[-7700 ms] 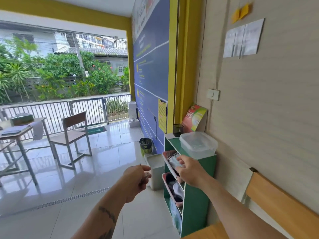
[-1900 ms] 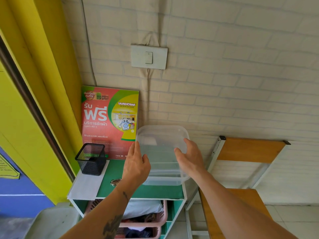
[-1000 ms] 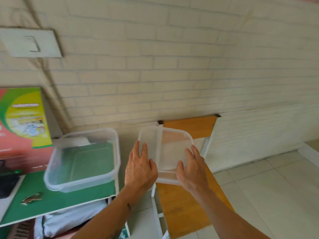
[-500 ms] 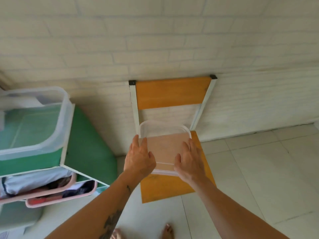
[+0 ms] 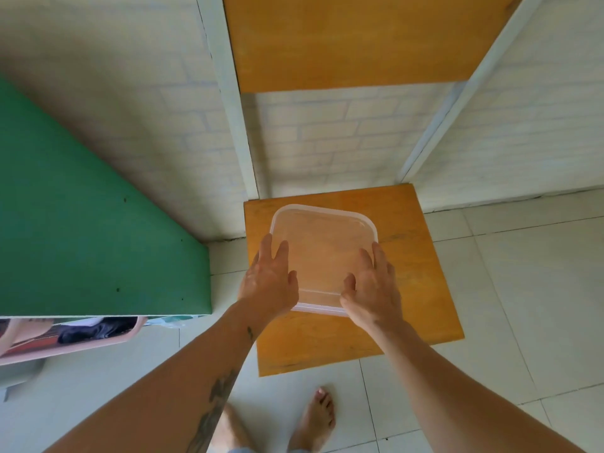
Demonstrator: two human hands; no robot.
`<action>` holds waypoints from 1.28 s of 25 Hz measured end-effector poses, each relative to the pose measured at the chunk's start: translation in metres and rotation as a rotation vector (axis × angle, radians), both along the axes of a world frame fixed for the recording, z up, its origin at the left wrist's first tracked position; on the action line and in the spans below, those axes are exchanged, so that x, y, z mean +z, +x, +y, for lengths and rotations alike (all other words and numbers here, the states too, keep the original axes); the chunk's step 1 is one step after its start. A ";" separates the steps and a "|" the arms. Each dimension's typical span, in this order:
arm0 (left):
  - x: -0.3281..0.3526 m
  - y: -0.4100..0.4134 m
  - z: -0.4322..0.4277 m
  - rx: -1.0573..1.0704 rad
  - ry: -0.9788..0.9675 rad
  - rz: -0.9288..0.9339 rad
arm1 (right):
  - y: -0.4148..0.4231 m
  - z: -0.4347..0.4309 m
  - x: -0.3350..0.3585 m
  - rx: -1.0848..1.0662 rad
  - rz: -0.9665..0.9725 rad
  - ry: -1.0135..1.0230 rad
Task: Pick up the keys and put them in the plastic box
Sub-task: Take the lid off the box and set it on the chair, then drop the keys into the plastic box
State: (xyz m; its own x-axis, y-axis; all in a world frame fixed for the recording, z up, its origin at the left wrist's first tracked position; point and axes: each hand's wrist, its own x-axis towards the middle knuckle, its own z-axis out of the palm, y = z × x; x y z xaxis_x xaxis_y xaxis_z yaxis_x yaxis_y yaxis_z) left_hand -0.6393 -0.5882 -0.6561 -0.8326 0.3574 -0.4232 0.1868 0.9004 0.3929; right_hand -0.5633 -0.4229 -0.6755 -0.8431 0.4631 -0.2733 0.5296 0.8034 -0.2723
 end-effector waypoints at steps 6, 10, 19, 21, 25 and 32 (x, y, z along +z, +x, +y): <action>-0.031 -0.009 0.001 0.001 0.015 -0.008 | -0.008 -0.001 -0.027 -0.006 -0.042 0.006; -0.021 -0.015 0.000 0.010 -0.010 0.022 | -0.010 -0.004 -0.017 0.003 -0.041 -0.013; 0.124 -0.019 -0.019 0.095 0.171 0.102 | -0.015 -0.022 0.125 0.049 0.099 -0.171; 0.172 -0.014 -0.030 0.165 0.259 0.144 | -0.014 -0.026 0.170 0.083 0.131 -0.205; 0.254 -0.002 -0.056 0.233 0.365 0.263 | -0.019 -0.041 0.253 0.189 0.226 -0.262; 0.349 0.002 -0.121 0.397 0.466 0.509 | -0.047 -0.101 0.332 0.367 0.337 -0.351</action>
